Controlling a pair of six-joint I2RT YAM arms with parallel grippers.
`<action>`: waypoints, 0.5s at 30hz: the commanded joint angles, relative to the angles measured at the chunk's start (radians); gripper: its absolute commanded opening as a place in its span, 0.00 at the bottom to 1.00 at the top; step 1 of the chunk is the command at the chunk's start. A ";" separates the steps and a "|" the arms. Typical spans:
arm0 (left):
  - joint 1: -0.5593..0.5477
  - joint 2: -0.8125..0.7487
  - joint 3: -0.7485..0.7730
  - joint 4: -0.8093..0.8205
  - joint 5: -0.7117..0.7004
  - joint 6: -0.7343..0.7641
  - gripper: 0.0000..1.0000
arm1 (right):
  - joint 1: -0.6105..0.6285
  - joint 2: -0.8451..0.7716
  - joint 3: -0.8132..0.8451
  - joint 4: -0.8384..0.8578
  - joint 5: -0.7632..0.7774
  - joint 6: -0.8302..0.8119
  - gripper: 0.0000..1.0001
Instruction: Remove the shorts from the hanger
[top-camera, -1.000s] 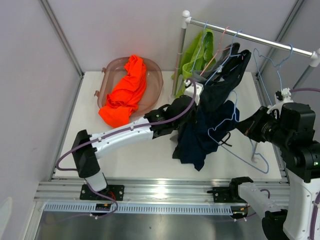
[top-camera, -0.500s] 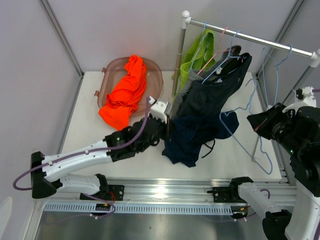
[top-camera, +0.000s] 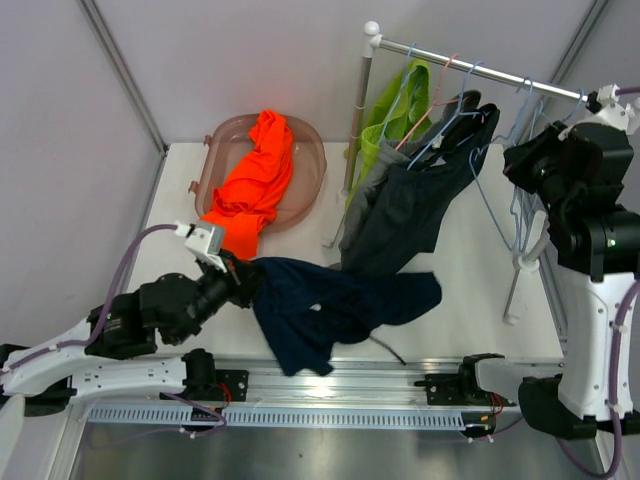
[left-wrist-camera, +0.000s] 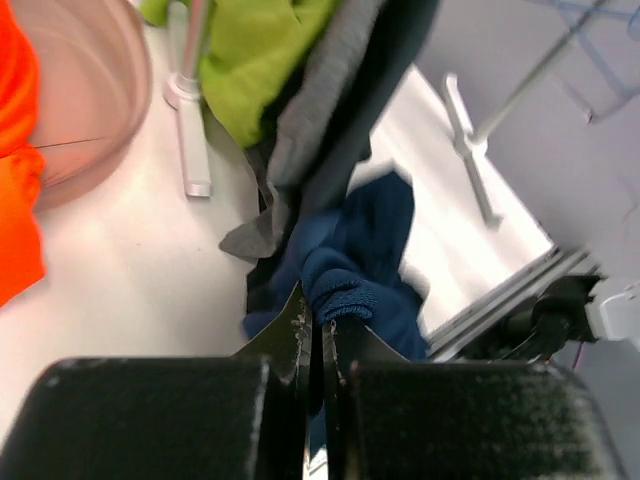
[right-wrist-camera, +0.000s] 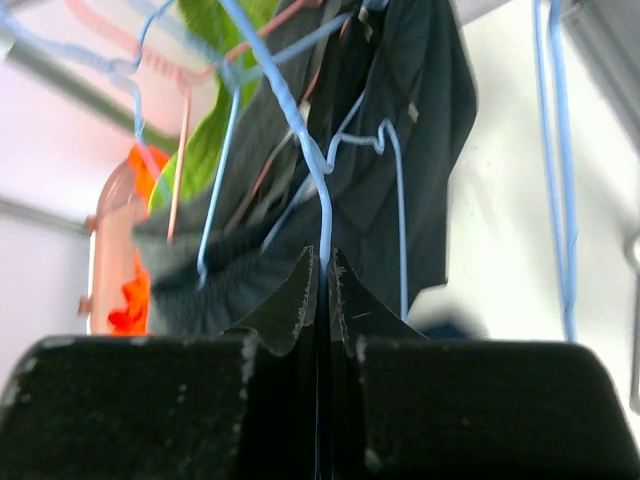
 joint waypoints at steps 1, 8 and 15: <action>-0.002 -0.032 -0.013 -0.076 -0.062 -0.054 0.00 | -0.044 0.047 0.088 0.141 0.038 -0.024 0.00; -0.002 -0.098 -0.083 -0.116 -0.013 -0.112 0.00 | -0.164 0.089 0.026 0.237 -0.010 -0.021 0.00; -0.002 -0.063 -0.028 -0.139 -0.067 -0.068 0.00 | -0.225 0.050 -0.171 0.346 -0.105 0.024 0.00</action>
